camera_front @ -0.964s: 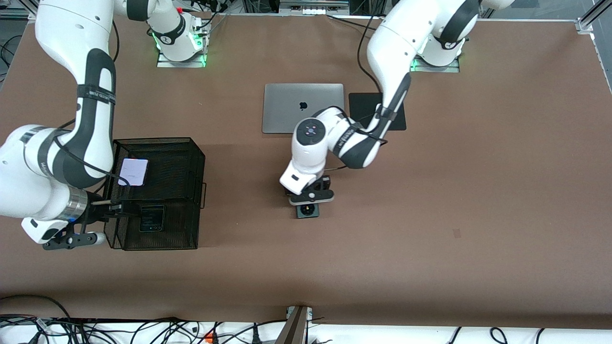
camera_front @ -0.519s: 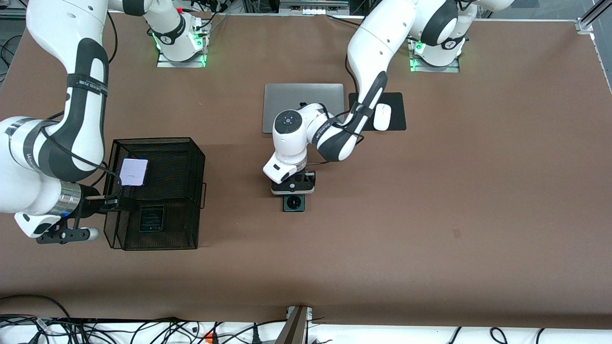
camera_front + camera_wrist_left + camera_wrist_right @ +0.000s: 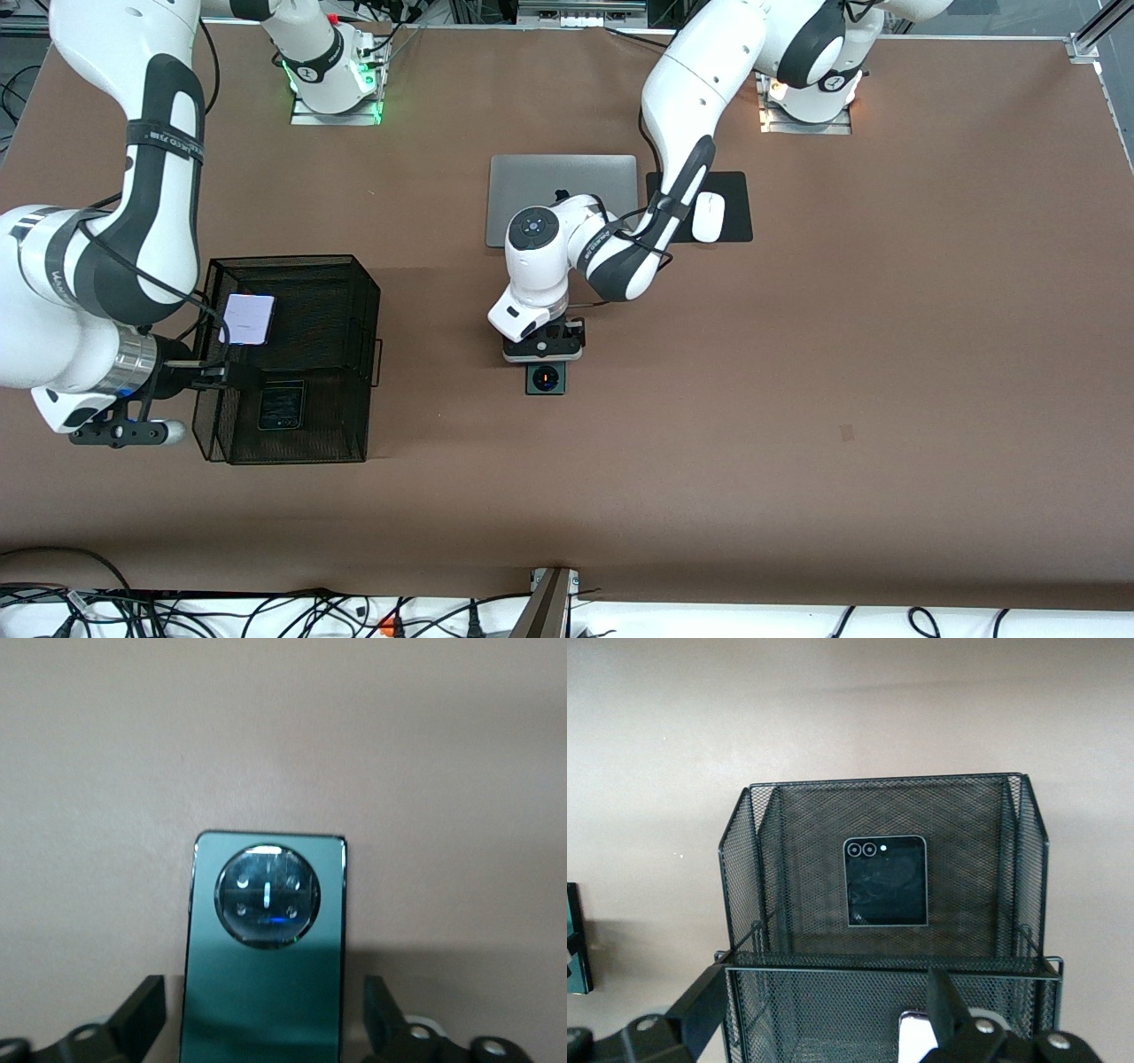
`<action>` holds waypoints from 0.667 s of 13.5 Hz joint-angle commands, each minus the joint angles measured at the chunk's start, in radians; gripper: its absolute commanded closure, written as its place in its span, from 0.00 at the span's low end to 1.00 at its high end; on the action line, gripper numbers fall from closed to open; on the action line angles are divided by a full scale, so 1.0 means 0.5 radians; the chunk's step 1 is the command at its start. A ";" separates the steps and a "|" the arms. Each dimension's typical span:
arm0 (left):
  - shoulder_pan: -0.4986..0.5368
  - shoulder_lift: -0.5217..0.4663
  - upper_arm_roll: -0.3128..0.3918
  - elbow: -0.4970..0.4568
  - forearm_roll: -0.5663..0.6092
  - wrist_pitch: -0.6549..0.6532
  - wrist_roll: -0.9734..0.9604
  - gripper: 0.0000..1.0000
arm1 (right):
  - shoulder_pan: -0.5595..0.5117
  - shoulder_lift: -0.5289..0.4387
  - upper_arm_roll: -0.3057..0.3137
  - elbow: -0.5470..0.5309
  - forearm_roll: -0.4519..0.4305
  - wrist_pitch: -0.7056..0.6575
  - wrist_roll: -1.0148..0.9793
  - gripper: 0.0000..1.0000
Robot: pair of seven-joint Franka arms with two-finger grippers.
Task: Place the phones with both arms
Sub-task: 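Carry the green phone beside the laptop with the left gripper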
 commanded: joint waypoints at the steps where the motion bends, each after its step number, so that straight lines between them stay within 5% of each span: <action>1: -0.005 -0.034 0.043 0.061 0.038 -0.039 -0.037 0.00 | 0.011 -0.037 -0.005 0.000 0.006 -0.039 0.036 0.00; 9: 0.430 -0.592 0.016 -0.221 -0.048 -0.499 0.370 0.00 | 0.562 -0.056 0.007 0.000 0.018 -0.043 0.624 0.00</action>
